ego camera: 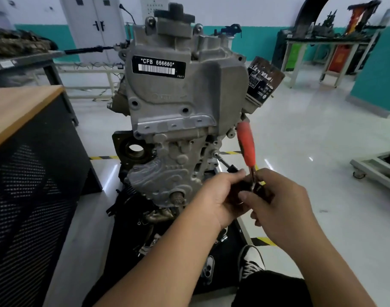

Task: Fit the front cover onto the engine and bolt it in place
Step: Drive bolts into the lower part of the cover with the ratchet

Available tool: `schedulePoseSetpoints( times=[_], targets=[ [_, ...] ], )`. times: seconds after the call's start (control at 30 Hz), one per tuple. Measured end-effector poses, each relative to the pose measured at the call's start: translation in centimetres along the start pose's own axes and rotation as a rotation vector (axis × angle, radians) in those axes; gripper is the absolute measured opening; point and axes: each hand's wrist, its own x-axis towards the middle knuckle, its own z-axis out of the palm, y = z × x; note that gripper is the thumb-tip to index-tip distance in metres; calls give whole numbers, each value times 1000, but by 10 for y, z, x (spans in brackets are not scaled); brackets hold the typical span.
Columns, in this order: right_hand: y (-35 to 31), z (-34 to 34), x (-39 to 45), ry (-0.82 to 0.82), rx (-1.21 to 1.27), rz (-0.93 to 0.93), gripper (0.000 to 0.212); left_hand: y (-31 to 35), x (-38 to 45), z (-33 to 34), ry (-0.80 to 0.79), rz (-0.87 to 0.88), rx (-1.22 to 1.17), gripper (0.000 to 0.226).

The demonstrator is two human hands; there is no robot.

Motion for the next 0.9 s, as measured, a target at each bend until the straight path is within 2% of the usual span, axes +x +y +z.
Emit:
schedulePoseSetpoints(
  times=[0.07, 0.13, 0.23, 0.3, 0.33, 0.37, 0.43, 0.5, 0.57, 0.67, 0.73, 0.8, 0.9],
  targets=[
    [2, 9, -10, 67, 114, 10, 31, -1, 1, 4, 0, -26, 43, 40],
    [-1, 24, -20, 143, 391, 108, 23, 0, -3, 2, 12, -61, 69, 49],
    [-15, 43, -29, 216, 797, 359, 7, 2, -11, -7, 71, -75, 91, 40],
    [-22, 50, -27, 206, 973, 462, 15, 3, -13, -13, 108, -56, 130, 33],
    [-20, 51, -26, 184, 903, 438, 11, 3, -11, -16, 136, -41, 122, 33],
    [-18, 49, -26, 147, 723, 371, 6, 3, -10, -16, 153, -31, 79, 32],
    [-9, 42, -23, 73, 319, 209, 23, 1, -9, -12, 161, -4, 17, 17],
    [-8, 38, -22, 91, 187, 198, 32, -3, -7, -6, 178, 42, 4, 11],
    [-7, 40, -23, 193, 179, 239, 31, -8, -1, -2, 201, 61, -46, 20],
    [-16, 50, -30, 349, 108, 235, 16, -8, 0, 4, 182, 45, -58, 27],
    [-15, 57, -32, 417, 121, 285, 29, -9, 1, 4, 181, 28, -24, 19],
    [-9, 62, -31, 427, 278, 393, 41, -9, 1, -2, 187, 8, 3, 15],
    [-4, 68, -36, 360, 671, 572, 42, -8, 0, -18, 160, -18, 18, 21]
  ],
)
